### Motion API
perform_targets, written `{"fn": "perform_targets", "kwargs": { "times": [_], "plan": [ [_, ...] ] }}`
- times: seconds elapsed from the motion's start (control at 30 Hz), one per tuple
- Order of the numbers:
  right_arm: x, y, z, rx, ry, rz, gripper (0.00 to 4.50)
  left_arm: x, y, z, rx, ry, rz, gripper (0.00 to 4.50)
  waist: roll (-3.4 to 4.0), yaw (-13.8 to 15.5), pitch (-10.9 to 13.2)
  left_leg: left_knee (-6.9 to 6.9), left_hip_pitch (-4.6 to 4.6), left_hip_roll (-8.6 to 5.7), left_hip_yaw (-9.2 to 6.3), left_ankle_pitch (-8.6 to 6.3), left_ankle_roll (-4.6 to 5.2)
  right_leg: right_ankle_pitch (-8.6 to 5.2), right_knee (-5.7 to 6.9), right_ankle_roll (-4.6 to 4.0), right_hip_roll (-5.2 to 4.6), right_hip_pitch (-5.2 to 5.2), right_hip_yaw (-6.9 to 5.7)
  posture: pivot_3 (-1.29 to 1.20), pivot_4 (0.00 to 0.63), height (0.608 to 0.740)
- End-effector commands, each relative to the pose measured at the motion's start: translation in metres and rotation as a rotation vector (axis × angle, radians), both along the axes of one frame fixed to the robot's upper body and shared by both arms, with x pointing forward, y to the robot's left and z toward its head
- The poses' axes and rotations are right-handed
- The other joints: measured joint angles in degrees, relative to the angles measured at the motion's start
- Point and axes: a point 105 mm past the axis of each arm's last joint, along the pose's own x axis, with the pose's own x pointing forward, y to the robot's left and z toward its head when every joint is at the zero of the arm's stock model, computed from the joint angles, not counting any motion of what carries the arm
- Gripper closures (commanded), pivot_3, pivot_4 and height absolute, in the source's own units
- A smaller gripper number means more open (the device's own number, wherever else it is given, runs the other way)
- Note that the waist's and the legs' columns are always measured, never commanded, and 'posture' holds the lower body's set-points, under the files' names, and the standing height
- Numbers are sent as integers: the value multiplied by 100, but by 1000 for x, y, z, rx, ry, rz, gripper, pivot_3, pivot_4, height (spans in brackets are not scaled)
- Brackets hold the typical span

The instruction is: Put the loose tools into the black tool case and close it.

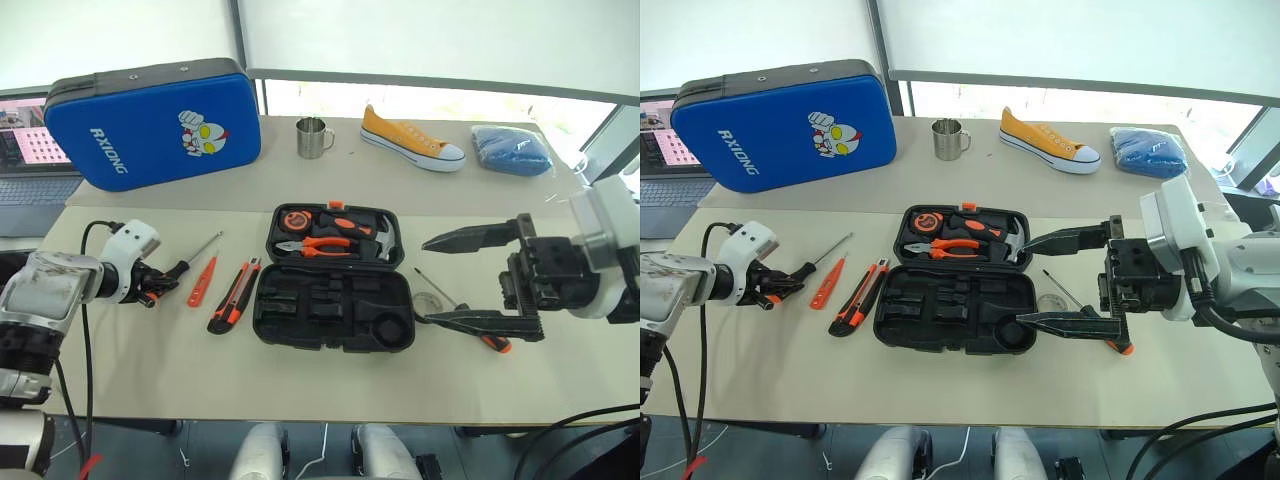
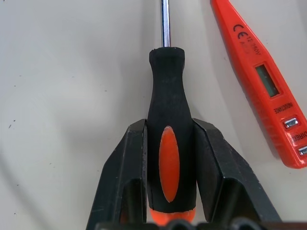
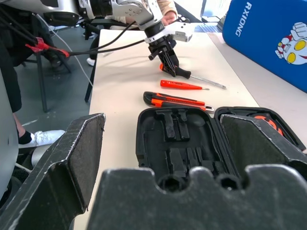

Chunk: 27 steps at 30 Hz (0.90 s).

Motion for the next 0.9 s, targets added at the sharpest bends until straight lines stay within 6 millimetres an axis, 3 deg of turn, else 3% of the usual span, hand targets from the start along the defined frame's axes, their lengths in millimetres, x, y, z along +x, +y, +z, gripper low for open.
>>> {"fn": "perform_targets", "kwargs": {
  "times": [0.03,0.17,0.23,0.3,0.5,0.73,0.9],
  "plan": [
    [-3,-5,7,16,-29,-33,0,17,-21,58,-59,-185,-96,3644,-21,18,10,2,-6,0,0,0,0,0,-1,0,0,-3,-2,0,150,739],
    [1,-16,-7,-11,-15,-112,0,25,-83,101,-63,-304,-374,3644,-36,100,15,45,-51,-1,-18,-4,5,6,-10,12,-4,-7,-26,0,150,739],
    [11,-26,-18,-17,-7,-208,0,13,-119,101,-22,-265,-607,3644,-39,114,14,70,-65,-6,-21,-11,16,12,-16,26,-7,-2,-30,0,150,739],
    [12,-32,-24,-23,-5,-256,0,4,-138,95,5,-218,-736,3644,-38,96,13,75,-67,-13,-14,-15,23,20,-19,39,-11,5,-20,0,150,739],
    [1,-43,-37,-54,0,-365,0,9,-197,71,109,-177,-982,3644,-33,39,13,78,-64,-12,-10,-16,27,19,-18,39,1,-1,-6,0,150,739],
    [-7,-43,-39,-24,6,-430,0,13,-225,45,151,-126,-1088,3644,-33,-13,13,79,-62,-12,-19,-17,28,19,-18,39,3,0,0,0,150,739],
    [-6,-42,-38,-21,2,-452,0,18,-222,29,233,-91,-1099,3644,-33,-9,13,81,-64,-14,-24,-17,28,19,-19,40,1,1,-1,0,150,739]
  ]
}}
